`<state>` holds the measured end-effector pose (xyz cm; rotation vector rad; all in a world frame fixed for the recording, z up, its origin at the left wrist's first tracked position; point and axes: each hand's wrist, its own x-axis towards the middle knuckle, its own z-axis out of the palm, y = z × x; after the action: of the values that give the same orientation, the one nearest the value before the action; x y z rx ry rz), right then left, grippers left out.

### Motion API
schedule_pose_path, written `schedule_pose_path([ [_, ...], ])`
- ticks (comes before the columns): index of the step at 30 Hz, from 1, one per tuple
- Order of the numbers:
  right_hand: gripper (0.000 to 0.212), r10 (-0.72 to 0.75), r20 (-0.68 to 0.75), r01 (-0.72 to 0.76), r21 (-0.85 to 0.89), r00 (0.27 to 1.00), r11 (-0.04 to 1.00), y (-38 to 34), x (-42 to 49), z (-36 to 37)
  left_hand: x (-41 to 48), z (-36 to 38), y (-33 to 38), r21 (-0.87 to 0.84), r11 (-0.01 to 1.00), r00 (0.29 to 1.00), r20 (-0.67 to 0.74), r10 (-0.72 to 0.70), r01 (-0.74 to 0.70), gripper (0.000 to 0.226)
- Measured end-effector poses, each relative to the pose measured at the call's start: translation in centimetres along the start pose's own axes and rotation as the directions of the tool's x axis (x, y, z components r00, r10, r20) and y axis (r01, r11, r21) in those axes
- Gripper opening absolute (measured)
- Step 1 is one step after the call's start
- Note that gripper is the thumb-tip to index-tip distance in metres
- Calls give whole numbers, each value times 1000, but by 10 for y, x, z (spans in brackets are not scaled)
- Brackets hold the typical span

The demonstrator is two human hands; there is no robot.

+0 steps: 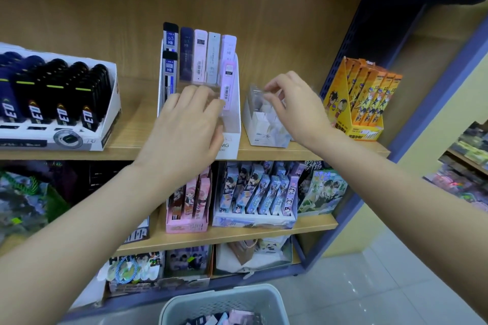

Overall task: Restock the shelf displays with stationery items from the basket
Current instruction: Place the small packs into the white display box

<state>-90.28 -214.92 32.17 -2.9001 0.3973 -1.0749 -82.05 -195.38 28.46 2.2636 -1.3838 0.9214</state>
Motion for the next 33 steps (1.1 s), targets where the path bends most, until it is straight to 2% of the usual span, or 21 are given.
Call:
schedule_pose_path([
  [5, 21, -72, -48, 60, -213, 996, 975, 1, -58, 1, -48, -6, 27, -4, 997, 995, -76, 70, -71, 27],
  [9, 25, -100, -18, 93, -220, 995, 971, 8, -123, 12, -99, 16, 49, -63, 994, 996, 7, 88, -87, 25],
  [13, 17, -115, 188, 158, -232, 975, 960, 21, -194, 48, -167, 56, 61, -144, 989, 968, 240, 67, -32, 25],
  [17, 10, -31, 460, 102, -130, 888, 986, 28, -266, 104, -237, 104, 62, -148, 986, 902, 431, -4, 75, 27],
  [19, 23, 9, 600, 28, -53, 800, 998, 27, -298, 133, -267, 127, 58, -112, 985, 857, 511, -58, 133, 20],
  [20, 25, 43, 701, -43, -18, 712, 999, 25, -313, 146, -280, 138, 56, -92, 980, 827, 554, -96, 175, 15],
  [23, 32, 87, 864, -212, 24, 495, 977, 23, -355, 187, -312, 168, 55, -55, 922, 663, 712, -233, 383, 57],
  [24, 36, 103, 905, -268, 13, 413, 963, 20, -366, 197, -320, 175, 55, -36, 893, 613, 740, -277, 448, 65],
  [26, 43, 87, 952, -315, 11, 295, 949, 16, -385, 216, -330, 184, 57, -18, 808, 512, 782, -356, 589, 66],
  [28, 42, 67, 977, -353, 9, 203, 936, 14, -403, 230, -339, 193, 61, -19, 668, 393, 820, -415, 744, 64],
  [29, 43, 85, 984, -386, -17, 159, 922, 13, -411, 236, -342, 196, 63, -28, 607, 363, 823, -437, 794, 65],
  [33, 55, 114, 991, -298, -89, 68, 950, 14, -422, 249, -346, 202, 71, -60, 441, 298, 817, -494, 896, 67],
])
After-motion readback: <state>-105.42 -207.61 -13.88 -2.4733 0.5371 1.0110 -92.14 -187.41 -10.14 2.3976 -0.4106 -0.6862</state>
